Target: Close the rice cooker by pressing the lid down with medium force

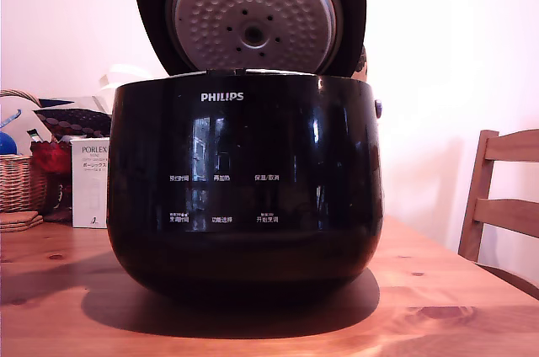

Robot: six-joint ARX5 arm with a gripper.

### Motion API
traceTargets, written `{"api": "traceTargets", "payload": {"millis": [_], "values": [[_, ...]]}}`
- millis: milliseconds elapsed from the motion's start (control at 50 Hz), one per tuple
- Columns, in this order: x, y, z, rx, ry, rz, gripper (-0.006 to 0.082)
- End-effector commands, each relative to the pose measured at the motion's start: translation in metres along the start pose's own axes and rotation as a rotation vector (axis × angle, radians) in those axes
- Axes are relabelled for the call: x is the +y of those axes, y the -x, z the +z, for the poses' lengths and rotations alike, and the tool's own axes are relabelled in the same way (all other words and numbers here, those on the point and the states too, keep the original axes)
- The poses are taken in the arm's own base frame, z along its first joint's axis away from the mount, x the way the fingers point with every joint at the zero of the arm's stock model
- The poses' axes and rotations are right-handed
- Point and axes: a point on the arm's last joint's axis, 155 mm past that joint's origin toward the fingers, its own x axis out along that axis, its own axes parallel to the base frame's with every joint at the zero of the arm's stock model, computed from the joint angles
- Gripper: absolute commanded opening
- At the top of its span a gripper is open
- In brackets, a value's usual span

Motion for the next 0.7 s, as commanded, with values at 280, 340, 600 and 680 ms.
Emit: {"api": "traceTargets", "payload": {"millis": [280,340,600,680], "values": [[-0.007,0.0,-0.017,-0.024,0.049,0.012,-0.0024],[-0.007,-0.004,-0.021,-0.022,0.062,0.011,-0.0024],[-0.007,-0.027,-0.039,-0.001,0.127,0.002,-0.0024],[-0.008,-0.03,-0.045,0.014,0.138,-0.004,-0.0024]]}}
